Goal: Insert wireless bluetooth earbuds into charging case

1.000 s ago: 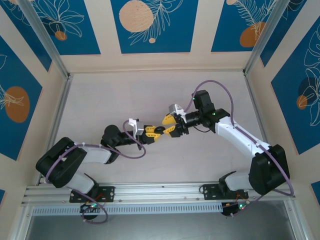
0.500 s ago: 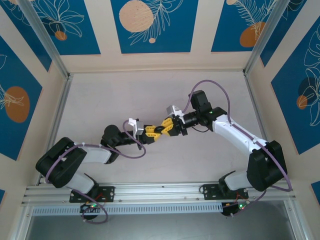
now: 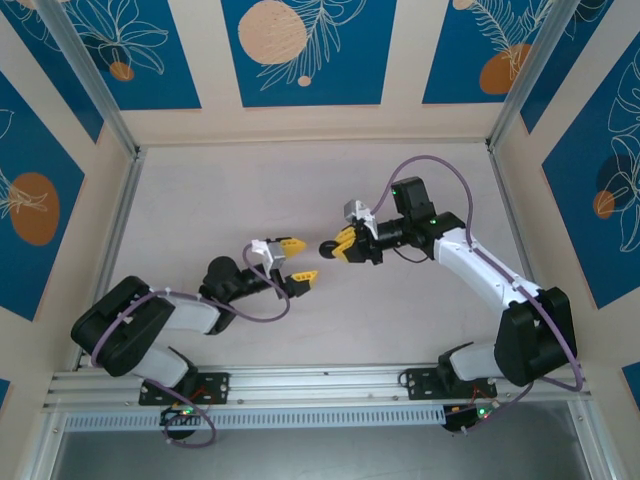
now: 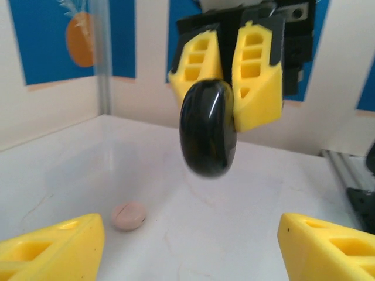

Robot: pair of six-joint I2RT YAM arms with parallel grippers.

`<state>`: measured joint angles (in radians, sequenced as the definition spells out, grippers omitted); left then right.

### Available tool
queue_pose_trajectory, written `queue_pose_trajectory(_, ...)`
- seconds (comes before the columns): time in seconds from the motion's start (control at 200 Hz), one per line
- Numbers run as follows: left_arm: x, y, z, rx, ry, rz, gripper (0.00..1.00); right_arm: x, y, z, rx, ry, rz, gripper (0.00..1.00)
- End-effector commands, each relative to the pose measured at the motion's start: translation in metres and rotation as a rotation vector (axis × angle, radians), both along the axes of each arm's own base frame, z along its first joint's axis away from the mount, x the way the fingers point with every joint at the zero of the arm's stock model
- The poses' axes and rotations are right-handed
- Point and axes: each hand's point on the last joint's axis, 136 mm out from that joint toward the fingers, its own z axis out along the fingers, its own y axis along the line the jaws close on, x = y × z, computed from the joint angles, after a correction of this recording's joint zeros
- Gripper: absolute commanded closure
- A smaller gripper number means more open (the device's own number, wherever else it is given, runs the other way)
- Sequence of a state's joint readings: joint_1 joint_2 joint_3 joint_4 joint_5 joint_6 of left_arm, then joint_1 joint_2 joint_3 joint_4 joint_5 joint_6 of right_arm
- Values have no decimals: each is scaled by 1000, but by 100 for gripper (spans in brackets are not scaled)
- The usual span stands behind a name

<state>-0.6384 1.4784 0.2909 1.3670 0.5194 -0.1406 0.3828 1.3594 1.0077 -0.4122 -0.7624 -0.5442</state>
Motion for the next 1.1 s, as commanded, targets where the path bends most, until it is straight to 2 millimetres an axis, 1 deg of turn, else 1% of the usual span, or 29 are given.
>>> queue_pose_trajectory(0.0, 17, 14, -14, 15, 16, 145, 12, 18, -12, -29, -105, 175, -171, 87)
queue_pose_trajectory(0.015, 18, 15, -16, 15, 23, 159, 8, 20, -13, -33, -114, 197, -188, 87)
queue_pose_trajectory(0.03, 20, 17, -17, 16, 29, 174, 2, 22, -14, -36, -123, 216, -206, 87)
queue_pose_trajectory(0.045, 21, 19, -19, 17, 38, 185, 0, 24, -15, -39, -131, 232, -221, 87)
queue_pose_trajectory(0.205, 34, 38, -36, 45, 103, 327, 0, 38, -20, -67, -189, 389, -332, 87)
queue_pose_trajectory(0.35, 51, 61, -58, 165, 198, 492, 0, 52, -23, -93, -255, 496, -402, 87)
queue_pose_trajectory(0.45, 58, 77, -66, 264, 242, 592, 0, 61, -20, -106, -280, 559, -425, 87)
queue_pose_trajectory(0.57, 59, 95, -68, 364, 245, 672, 0, 72, -17, -116, -303, 606, -444, 88)
queue_pose_trajectory(0.71, 58, 110, -66, 411, 246, 732, 0, 80, -13, -125, -322, 655, -449, 88)
queue_pose_trajectory(0.945, 57, 122, -64, 448, 280, 787, 0, 94, -12, -145, -384, 762, -495, 88)
queue_pose_trajectory(1.095, 60, 128, -71, 507, 338, 813, 0, 104, -13, -156, -407, 798, -530, 88)
